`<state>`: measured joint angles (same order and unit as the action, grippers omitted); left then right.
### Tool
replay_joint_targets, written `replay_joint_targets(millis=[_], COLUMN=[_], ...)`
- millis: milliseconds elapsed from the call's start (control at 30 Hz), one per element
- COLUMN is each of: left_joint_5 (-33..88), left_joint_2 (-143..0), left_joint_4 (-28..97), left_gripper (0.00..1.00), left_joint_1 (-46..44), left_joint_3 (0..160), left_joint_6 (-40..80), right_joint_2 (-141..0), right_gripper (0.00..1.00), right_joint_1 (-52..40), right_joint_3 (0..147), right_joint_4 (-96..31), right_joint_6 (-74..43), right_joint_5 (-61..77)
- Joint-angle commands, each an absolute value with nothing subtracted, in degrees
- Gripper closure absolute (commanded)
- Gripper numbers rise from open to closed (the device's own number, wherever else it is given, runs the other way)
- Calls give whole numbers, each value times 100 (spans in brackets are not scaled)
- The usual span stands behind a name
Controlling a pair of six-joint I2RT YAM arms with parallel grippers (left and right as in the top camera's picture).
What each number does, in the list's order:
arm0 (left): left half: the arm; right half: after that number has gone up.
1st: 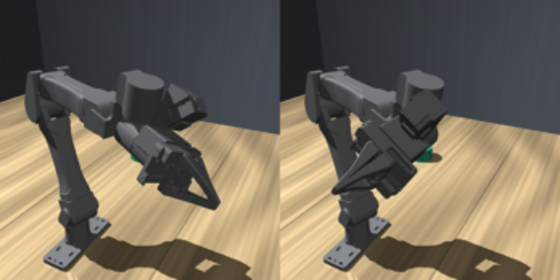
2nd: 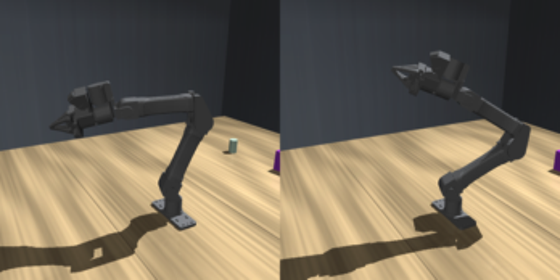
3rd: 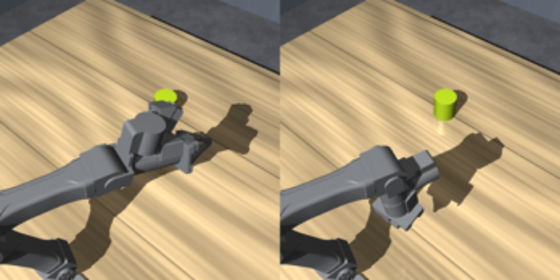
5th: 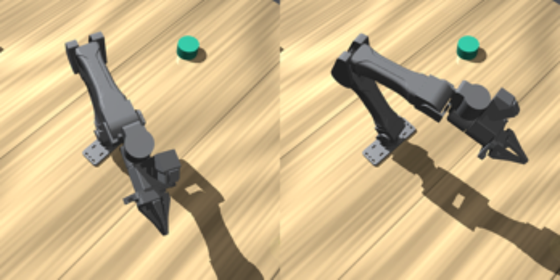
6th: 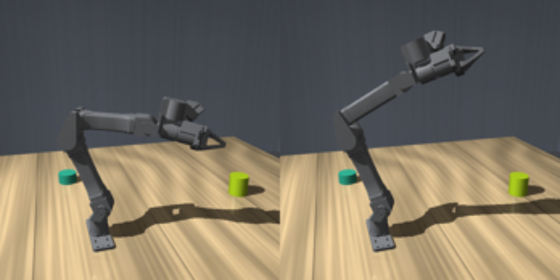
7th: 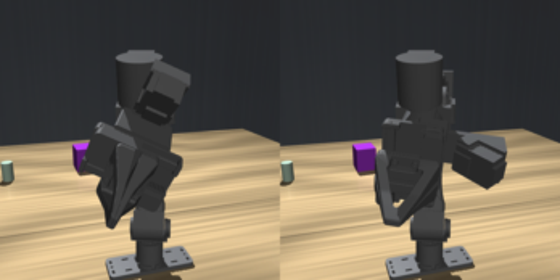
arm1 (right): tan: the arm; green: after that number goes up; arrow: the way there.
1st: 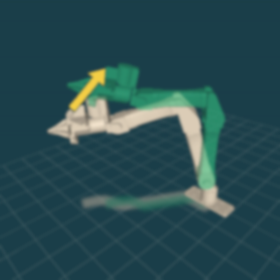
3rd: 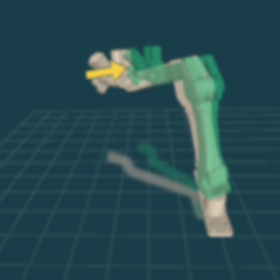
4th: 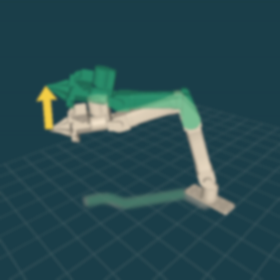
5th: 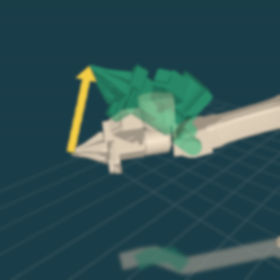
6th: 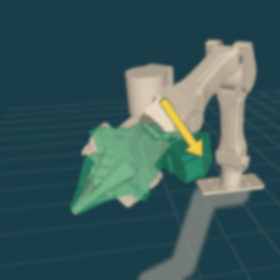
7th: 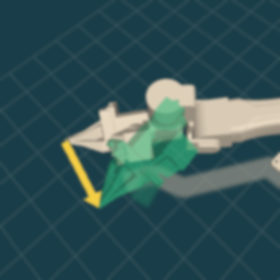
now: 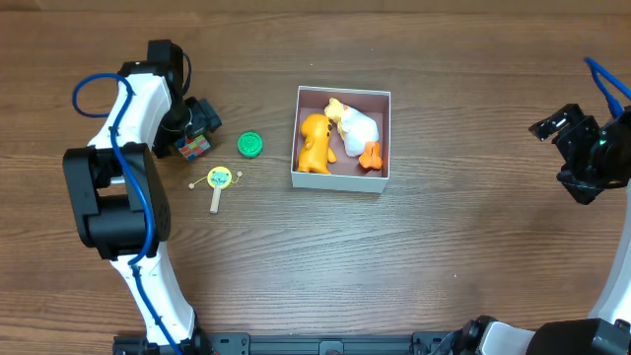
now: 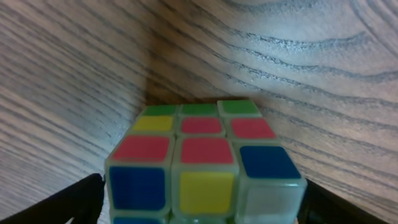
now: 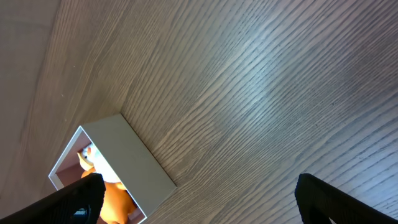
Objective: Pack container
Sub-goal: 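Move the right arm aside and reach the left gripper to the Rubik's cube, then grasp the Rubik's cube with the left gripper and drop it in the box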
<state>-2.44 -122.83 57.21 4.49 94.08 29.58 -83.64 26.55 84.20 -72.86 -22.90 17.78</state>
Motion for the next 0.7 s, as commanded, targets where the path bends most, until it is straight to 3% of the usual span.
replay_joint_targets(millis=[0, 233, 433, 667], left_joint_5=[-301, -283, 432, 1275], left_joint_2=[-12342, -12342, -12263, -11950], left_joint_4=[5669, 5675, 5828, 7404], left_gripper=[17, 43, 52, 57], left_joint_1=[447, 447, 445, -115], left_joint_3=[9511, 9511, 9642, 11775], left_joint_6=[2434, 2222, 1922, 1293], right_joint_2=[-8263, -8263, -8263, -8261], right_gripper=[0, 0, 0, 0], right_joint_1=[2670, 2670, 2670, 2670], right_joint_3=[8503, 8503, 8503, 8503], right_joint_4=[-7253, -7253, -7253, -7253], right_joint_6=[-2320, -2320, -2320, -2320], right_joint_5=[1809, 1811, 1809, 1811])
